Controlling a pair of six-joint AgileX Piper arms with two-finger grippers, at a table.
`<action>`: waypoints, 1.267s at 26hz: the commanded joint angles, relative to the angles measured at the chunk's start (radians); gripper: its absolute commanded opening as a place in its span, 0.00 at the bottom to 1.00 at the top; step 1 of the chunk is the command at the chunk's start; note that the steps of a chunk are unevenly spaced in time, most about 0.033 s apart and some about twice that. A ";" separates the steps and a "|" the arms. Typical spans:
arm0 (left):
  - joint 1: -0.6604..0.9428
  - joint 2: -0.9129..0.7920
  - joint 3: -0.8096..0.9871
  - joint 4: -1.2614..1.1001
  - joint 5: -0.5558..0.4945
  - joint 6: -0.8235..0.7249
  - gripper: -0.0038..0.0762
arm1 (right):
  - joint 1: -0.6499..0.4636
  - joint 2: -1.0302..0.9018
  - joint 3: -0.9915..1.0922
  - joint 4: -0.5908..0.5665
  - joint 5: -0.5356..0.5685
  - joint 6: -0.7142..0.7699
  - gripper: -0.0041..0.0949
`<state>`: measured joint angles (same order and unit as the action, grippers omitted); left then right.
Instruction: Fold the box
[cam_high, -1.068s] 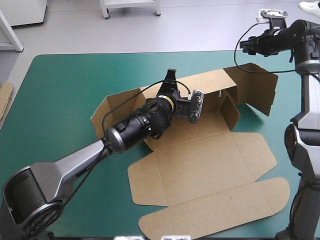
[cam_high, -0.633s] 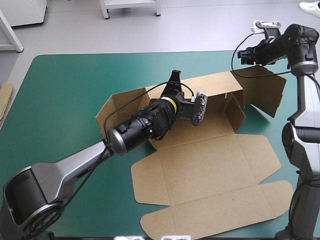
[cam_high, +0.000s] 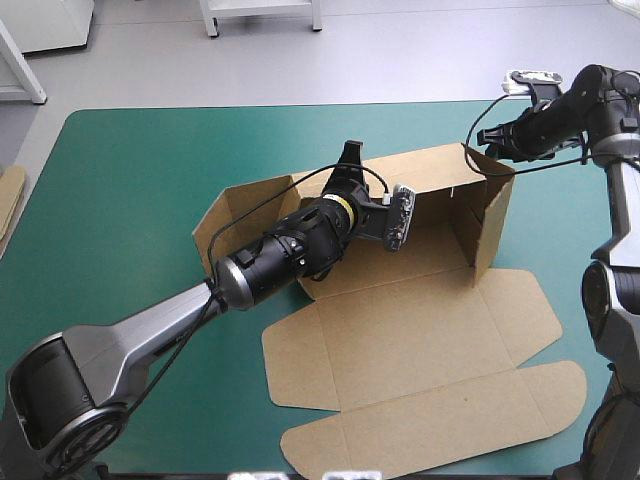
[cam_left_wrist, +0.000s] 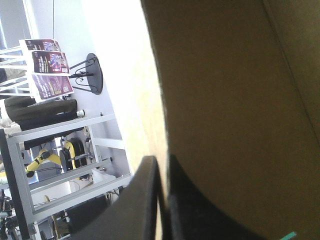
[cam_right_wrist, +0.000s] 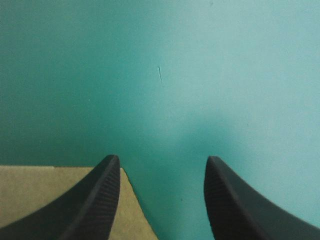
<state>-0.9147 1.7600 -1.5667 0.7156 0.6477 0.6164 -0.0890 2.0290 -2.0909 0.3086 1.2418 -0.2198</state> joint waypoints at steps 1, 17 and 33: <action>-0.014 -0.036 -0.017 -0.014 -0.030 0.000 0.04 | -0.005 -0.121 0.017 0.008 0.006 -0.016 0.53; -0.014 -0.036 -0.017 -0.020 -0.022 -0.005 0.04 | -0.005 -0.404 0.474 0.068 -0.173 -0.122 0.45; -0.014 -0.036 -0.017 -0.020 -0.022 -0.007 0.04 | -0.005 -0.571 0.802 0.257 -0.356 -0.484 0.45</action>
<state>-0.9147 1.7600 -1.5667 0.7154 0.6486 0.6144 -0.0890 1.4981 -1.2723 0.5011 0.9024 -0.6460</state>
